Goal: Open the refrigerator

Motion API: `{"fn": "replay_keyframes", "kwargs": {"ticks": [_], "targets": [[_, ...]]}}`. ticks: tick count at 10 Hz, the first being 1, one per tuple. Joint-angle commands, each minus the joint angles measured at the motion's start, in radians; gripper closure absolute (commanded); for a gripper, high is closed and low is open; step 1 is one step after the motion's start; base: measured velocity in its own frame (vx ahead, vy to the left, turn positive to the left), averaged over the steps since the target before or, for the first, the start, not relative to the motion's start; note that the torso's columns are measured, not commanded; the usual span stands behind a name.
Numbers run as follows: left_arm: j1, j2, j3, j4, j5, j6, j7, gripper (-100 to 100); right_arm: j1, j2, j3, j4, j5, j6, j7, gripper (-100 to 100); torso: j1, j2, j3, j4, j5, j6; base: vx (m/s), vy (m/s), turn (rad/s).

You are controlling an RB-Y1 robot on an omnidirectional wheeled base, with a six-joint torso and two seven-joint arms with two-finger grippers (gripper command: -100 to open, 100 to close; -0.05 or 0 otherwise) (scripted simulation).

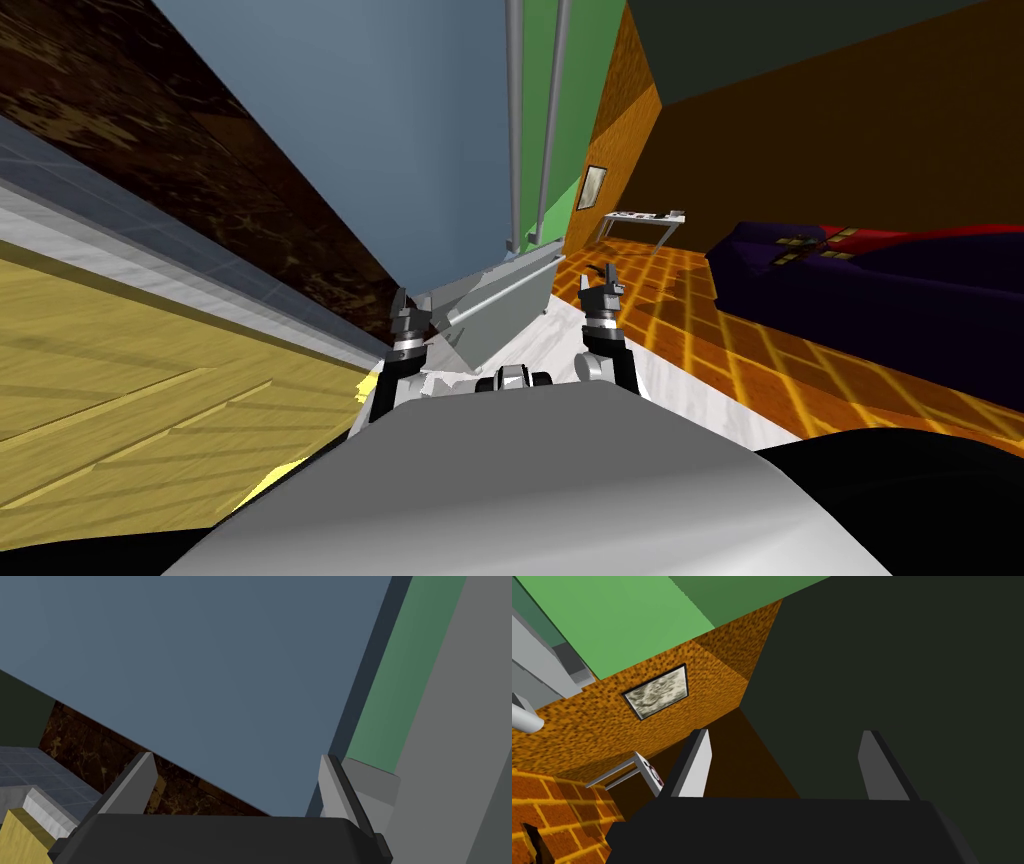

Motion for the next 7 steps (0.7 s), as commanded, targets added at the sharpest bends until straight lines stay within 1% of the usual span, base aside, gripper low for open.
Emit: {"fn": "replay_keyframes", "kwargs": {"ticks": [1,3,4,7], "targets": [[0.0,0.004,0.01,0.052,0.007,-0.017,0.002,-100,0.0,0.0,0.0,0.0,0.0,0.0,0.0,0,0.0,0.0,0.0,0.0,0.0,0.0,0.039,-0.057,0.044],[-0.003,0.008,0.018,0.092,0.012,-0.03,0.004,-100,0.0,0.0,0.0,0.0,0.0,0.0,0.0,0,0.001,-0.001,0.0,0.0,0.0,0.0,0.032,-0.048,0.041],[-0.006,0.013,0.025,0.129,0.017,-0.043,0.006,-100,0.0,0.0,0.0,0.0,0.0,0.0,0.0,0,0.001,0.0,0.0,0.0,0.0,0.0,0.033,-0.059,0.076],[-0.01,0.018,0.036,0.182,0.024,-0.061,0.009,-100,0.0,0.0,0.0,0.0,0.0,0.0,0.0,0,0.0,-0.001,-0.001,0.0,0.0,0.0,0.042,-0.053,0.044]]}}
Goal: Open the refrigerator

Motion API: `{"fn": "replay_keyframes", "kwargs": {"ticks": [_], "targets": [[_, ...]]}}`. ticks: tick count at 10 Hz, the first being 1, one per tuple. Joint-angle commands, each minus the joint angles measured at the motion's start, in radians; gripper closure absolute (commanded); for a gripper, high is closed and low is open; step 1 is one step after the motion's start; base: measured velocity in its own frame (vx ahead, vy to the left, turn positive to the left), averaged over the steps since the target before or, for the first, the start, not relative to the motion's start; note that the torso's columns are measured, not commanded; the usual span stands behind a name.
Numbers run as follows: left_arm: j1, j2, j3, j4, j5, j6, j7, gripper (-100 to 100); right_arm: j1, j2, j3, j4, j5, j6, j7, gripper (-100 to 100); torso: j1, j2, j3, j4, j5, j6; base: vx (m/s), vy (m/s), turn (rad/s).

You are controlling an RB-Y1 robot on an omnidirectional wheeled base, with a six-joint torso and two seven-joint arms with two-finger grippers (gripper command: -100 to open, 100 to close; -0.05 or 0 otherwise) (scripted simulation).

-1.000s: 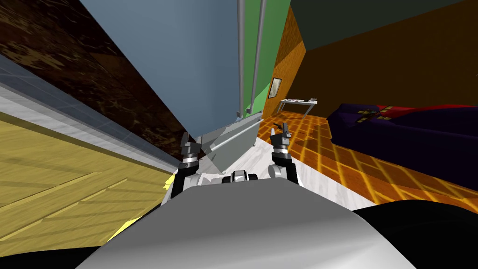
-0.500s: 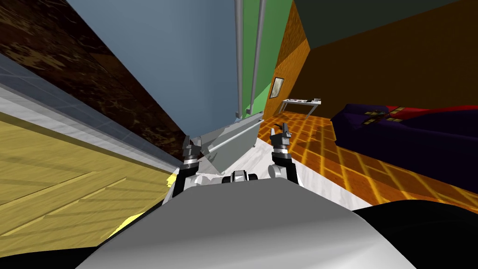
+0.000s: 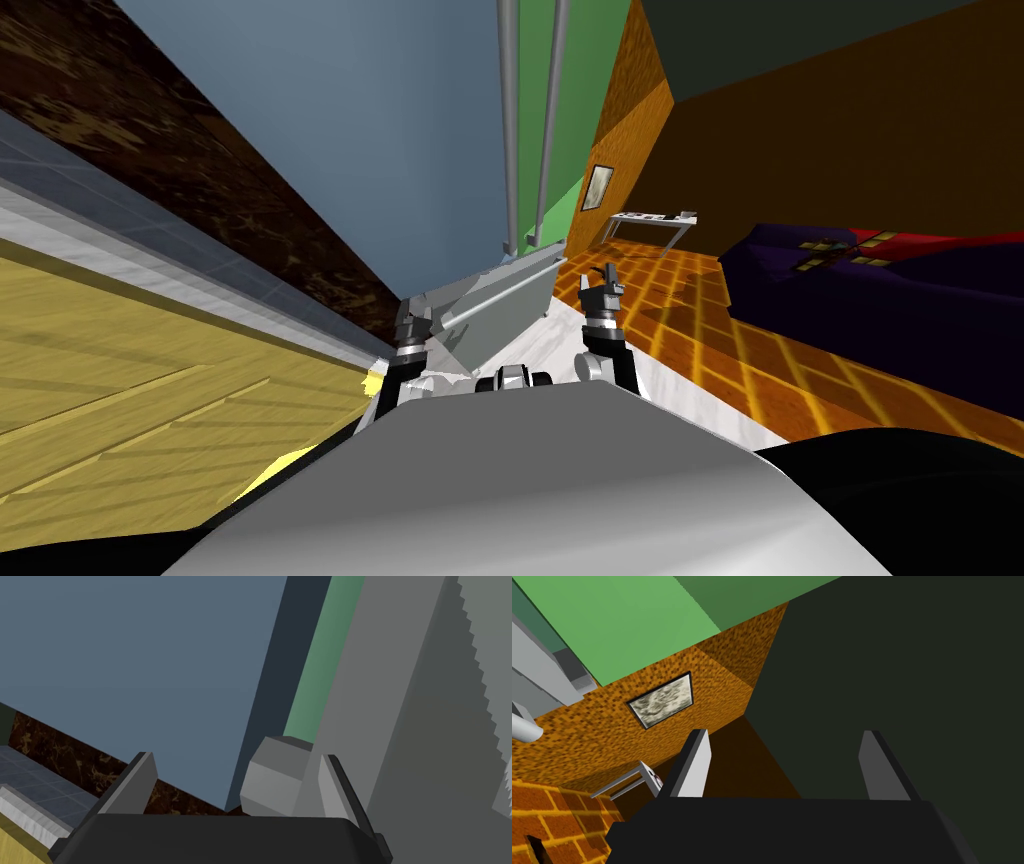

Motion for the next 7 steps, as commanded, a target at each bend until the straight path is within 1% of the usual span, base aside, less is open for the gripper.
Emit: {"fn": "replay_keyframes", "kwargs": {"ticks": [1,4,5,7], "targets": [[-0.001,0.006,0.01,0.047,0.007,-0.018,0.004,-100,0.0,0.0,0.0,0.0,0.0,0.0,0.0,0,0.002,-0.001,-0.001,-0.001,0.001,0.0,0.017,-0.048,0.028],[-0.005,0.009,0.022,0.104,0.015,-0.038,0.008,-100,0.0,0.0,0.0,0.0,0.0,0.0,0.0,0,0.004,-0.005,-0.003,-0.003,0.002,0.0,0.029,-0.052,0.041],[-0.008,0.008,0.03,0.146,0.021,-0.053,0.01,-100,0.0,0.0,0.0,0.0,0.0,0.0,0.0,0,0.003,-0.004,-0.003,-0.002,0.002,0.0,0.048,-0.063,0.089],[-0.011,0.005,0.04,0.191,0.027,-0.069,0.013,-100,0.0,0.0,0.0,0.0,0.0,0.0,0.0,0,0.001,-0.003,-0.001,-0.001,0.001,0.0,0.052,-0.074,0.06]]}}
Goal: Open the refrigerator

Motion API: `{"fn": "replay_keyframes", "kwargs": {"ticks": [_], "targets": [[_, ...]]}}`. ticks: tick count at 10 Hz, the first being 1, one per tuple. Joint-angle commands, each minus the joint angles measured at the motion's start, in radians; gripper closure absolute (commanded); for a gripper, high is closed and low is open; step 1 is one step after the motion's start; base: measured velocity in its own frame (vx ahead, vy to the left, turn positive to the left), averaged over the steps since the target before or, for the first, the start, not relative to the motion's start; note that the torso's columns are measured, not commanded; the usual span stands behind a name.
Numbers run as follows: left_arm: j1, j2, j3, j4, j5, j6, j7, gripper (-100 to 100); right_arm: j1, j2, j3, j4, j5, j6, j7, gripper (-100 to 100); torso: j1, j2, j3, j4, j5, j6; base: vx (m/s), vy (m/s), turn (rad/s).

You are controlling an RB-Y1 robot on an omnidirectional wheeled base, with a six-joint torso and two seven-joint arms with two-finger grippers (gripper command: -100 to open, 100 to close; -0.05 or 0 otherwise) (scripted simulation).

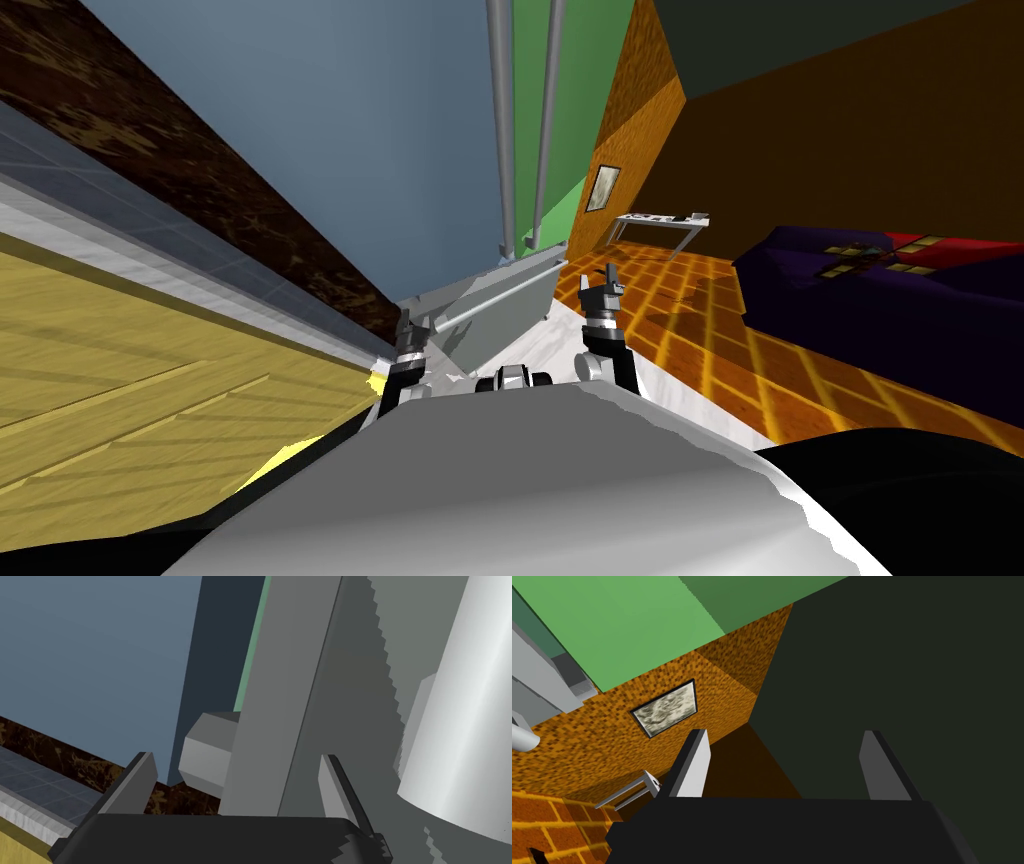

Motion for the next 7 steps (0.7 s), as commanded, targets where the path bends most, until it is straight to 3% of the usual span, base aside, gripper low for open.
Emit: {"fn": "replay_keyframes", "kwargs": {"ticks": [1,4,7], "targets": [[-0.009,-0.007,0.013,0.067,0.008,-0.02,0.003,-100,0.0,0.0,0.0,0.0,0.0,0.0,0.0,0,0.001,0.0,0.0,0.0,0.001,0.001,0.034,-0.067,0.047],[-0.012,-0.018,0.023,0.114,0.015,-0.036,0.006,-100,0.0,0.0,0.0,0.0,0.0,0.0,0.0,0,0.002,-0.001,0.0,-0.002,0.003,0.002,0.029,-0.048,0.048],[-0.017,-0.052,0.037,0.178,0.024,-0.06,0.01,-100,0.0,0.0,0.0,0.0,0.0,0.0,0.0,0,0.0,-0.004,-0.002,-0.003,0.003,0.003,0.027,-0.042,0.04]]}}
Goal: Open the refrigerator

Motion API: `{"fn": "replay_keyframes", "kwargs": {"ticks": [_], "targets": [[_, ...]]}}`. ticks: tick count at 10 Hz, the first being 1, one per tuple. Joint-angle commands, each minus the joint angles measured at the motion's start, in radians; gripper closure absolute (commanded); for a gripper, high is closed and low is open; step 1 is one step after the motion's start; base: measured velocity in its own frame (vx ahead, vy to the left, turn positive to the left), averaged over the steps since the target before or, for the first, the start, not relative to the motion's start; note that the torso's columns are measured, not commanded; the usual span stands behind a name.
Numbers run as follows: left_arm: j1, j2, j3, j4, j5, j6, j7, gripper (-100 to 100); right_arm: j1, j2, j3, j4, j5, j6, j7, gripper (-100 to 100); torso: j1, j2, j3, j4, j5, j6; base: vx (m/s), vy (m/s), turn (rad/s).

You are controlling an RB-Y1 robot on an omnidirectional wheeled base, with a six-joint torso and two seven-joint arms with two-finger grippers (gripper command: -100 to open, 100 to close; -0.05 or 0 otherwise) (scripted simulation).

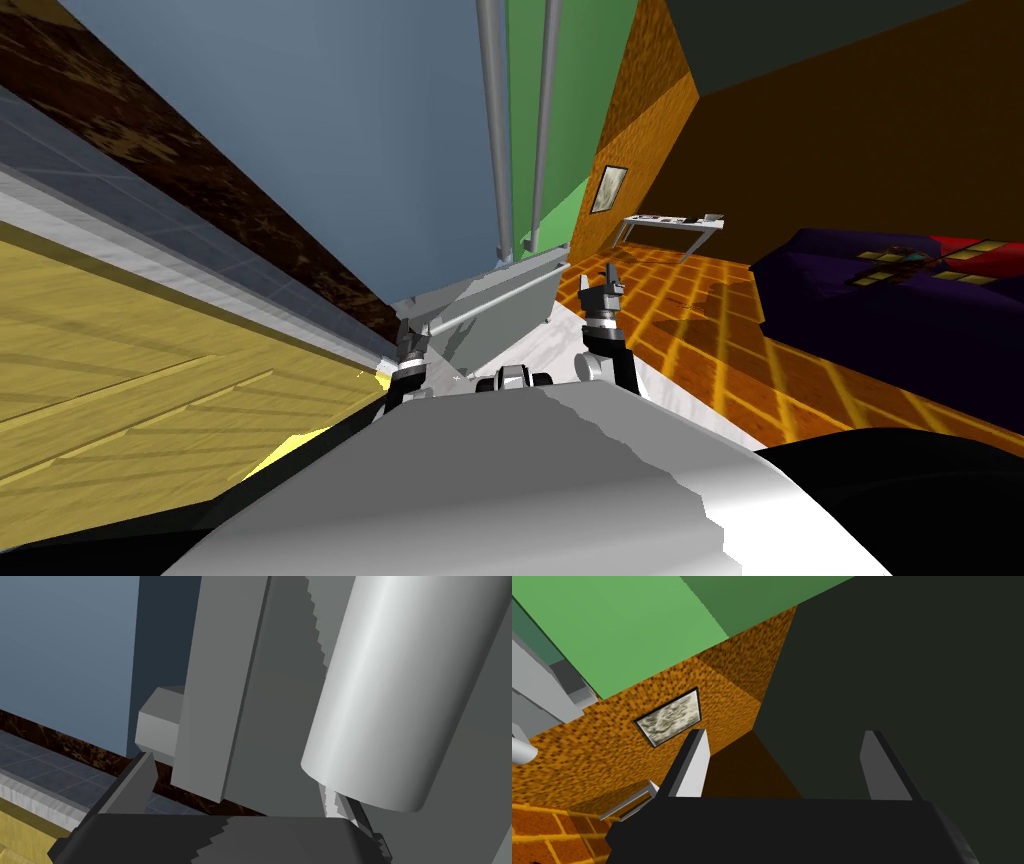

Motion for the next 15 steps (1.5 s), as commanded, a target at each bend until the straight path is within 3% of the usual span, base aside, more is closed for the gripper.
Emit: {"fn": "replay_keyframes", "kwargs": {"ticks": [1,7,10,11,12,15], "targets": [[-0.006,-0.036,0.009,0.066,0.008,-0.016,0.006,-100,0.0,0.0,0.0,0.0,0.0,0.0,0.0,0,-0.001,0.001,0.0,0.002,-0.002,-0.001,0.035,-0.063,0.045],[-0.01,-0.19,0.022,0.13,0.017,-0.039,0.01,-100,0.0,0.0,0.0,0.0,0.0,0.0,0.0,0,0.0,0.008,0.004,0.005,-0.004,-0.003,0.02,-0.037,0.023],[-0.012,-0.178,0.029,0.083,0.02,0.007,0.005,-100,0.0,0.0,0.0,0.0,0.0,0.0,0.0,0,0.0,0.005,0.002,0.005,-0.004,-0.003,0.044,0.008,-0.001],[-0.01,-0.176,0.028,0.098,0.02,-0.005,0.008,-100,0.0,0.0,0.0,0.0,0.0,0.0,0.0,0,0.0,0.004,0.001,0.005,-0.005,-0.003,0.035,0.01,0.01],[-0.014,-0.18,0.022,0.125,0.017,-0.033,0.008,100,0.0,0.0,0.0,0.0,0.0,0.0,0.0,0,0.0,0.005,0.002,0.005,-0.004,-0.002,-0.055,-0.011,0.006],[0.005,-0.179,0.021,0.081,0.018,-0.007,0.009,100,0.0,0.0,0.0,0.0,0.0,0.0,0.0,0,-0.002,0.007,0.004,0.003,-0.001,-0.002,-0.084,-0.055,0.013]]}}
